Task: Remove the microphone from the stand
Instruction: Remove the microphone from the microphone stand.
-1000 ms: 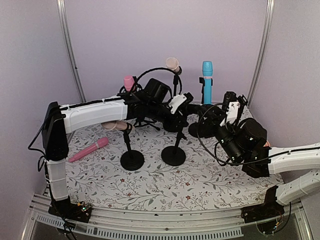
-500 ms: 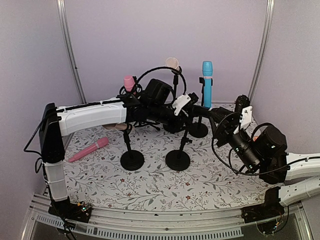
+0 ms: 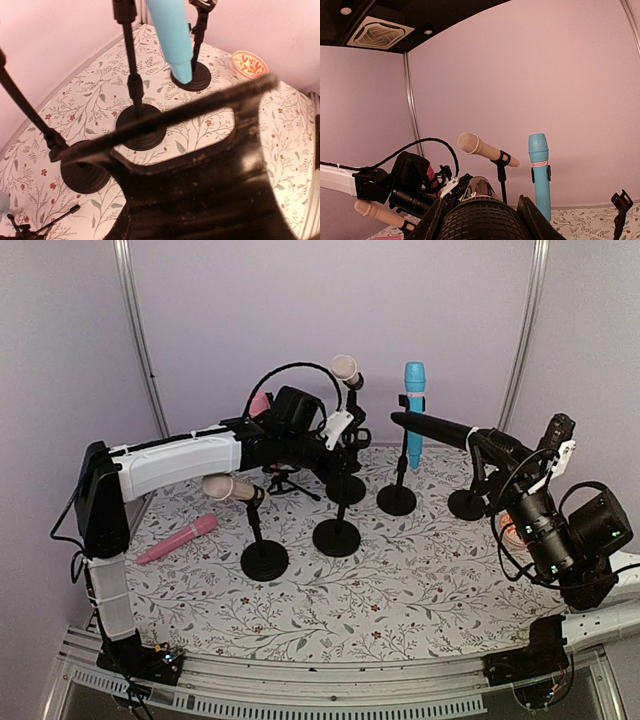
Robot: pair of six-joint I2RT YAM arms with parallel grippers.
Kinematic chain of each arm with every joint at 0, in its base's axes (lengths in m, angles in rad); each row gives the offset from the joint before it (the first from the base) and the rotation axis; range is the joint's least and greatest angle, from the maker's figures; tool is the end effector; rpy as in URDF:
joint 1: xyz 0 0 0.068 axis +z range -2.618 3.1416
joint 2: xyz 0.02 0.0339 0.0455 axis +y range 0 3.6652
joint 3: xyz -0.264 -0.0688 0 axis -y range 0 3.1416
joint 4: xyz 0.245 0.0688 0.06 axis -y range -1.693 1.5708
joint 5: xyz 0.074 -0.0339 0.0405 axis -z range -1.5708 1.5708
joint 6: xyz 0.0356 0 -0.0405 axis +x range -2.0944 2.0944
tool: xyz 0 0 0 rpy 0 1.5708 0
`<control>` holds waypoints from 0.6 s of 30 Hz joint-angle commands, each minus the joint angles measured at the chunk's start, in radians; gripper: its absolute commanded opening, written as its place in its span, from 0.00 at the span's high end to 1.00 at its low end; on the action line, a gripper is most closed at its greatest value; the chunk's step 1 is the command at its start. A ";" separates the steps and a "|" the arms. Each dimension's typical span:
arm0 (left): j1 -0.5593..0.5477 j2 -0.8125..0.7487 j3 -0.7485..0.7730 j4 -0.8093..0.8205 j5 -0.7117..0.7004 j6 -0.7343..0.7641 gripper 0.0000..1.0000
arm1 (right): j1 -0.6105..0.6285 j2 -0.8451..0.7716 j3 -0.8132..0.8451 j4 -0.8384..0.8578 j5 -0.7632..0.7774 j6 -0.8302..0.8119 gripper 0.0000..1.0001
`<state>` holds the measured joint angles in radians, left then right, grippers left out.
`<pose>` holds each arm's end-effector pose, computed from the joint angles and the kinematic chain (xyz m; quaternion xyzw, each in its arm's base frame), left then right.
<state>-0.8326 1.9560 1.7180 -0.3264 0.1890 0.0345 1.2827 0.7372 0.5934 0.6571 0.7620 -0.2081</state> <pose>0.3070 -0.3473 0.3004 0.4077 0.7723 -0.2627 0.4102 0.0697 0.1488 0.3642 -0.0817 0.5619 0.2491 0.7846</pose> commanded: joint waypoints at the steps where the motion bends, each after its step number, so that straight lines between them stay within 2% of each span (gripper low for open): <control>1: 0.017 -0.041 -0.012 0.004 0.054 0.013 1.00 | 0.006 -0.018 0.030 0.036 0.011 -0.023 1.00; 2: 0.017 -0.043 -0.007 0.000 0.100 0.021 0.98 | 0.006 -0.016 0.030 0.033 0.012 -0.022 1.00; 7: 0.004 -0.053 0.031 -0.042 0.250 0.063 0.78 | 0.006 -0.001 0.013 0.025 0.019 -0.015 1.00; 15: 0.011 -0.090 0.042 -0.086 0.299 0.120 0.50 | 0.006 0.005 0.007 -0.006 0.024 0.002 1.00; 18: 0.011 -0.106 0.036 -0.104 0.305 0.147 0.37 | 0.007 0.005 0.005 -0.025 0.026 0.012 1.00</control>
<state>-0.8200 1.9091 1.7309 -0.4057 0.4519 0.1352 1.2827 0.7475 0.6010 0.6453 0.7765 -0.2176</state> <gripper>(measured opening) 0.564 0.431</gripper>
